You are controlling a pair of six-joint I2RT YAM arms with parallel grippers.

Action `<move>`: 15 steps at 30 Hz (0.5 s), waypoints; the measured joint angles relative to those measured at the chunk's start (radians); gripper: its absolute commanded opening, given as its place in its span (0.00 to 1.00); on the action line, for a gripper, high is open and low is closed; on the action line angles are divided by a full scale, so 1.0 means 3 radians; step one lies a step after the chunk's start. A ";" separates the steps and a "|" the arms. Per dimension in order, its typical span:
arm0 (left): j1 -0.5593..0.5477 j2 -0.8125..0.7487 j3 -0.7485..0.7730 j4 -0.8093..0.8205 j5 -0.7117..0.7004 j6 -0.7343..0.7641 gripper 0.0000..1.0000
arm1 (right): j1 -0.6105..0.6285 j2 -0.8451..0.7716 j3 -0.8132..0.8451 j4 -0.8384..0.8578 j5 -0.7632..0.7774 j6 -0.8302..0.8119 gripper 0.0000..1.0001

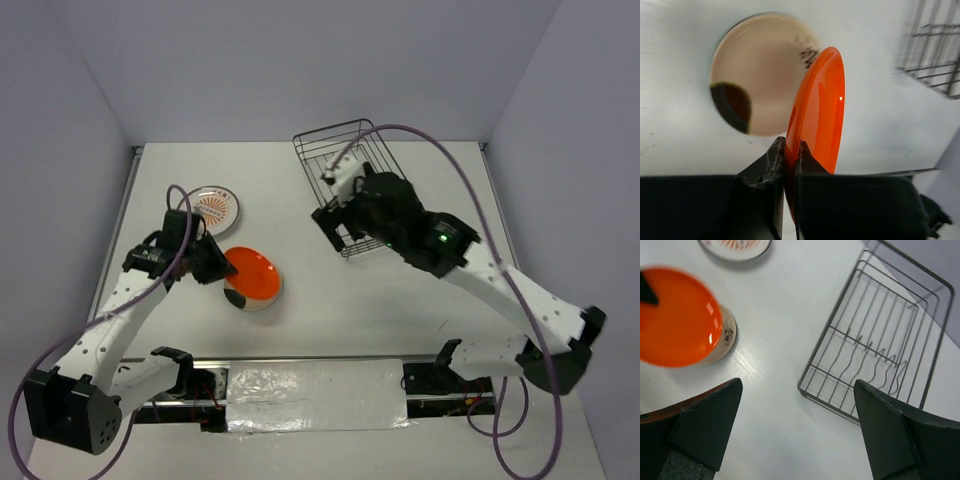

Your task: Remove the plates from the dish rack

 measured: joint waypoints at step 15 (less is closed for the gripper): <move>0.0014 0.0104 -0.0782 0.0635 -0.0290 0.0094 1.00 | -0.0088 -0.0674 -0.0308 0.0041 -0.0245 0.0804 1.00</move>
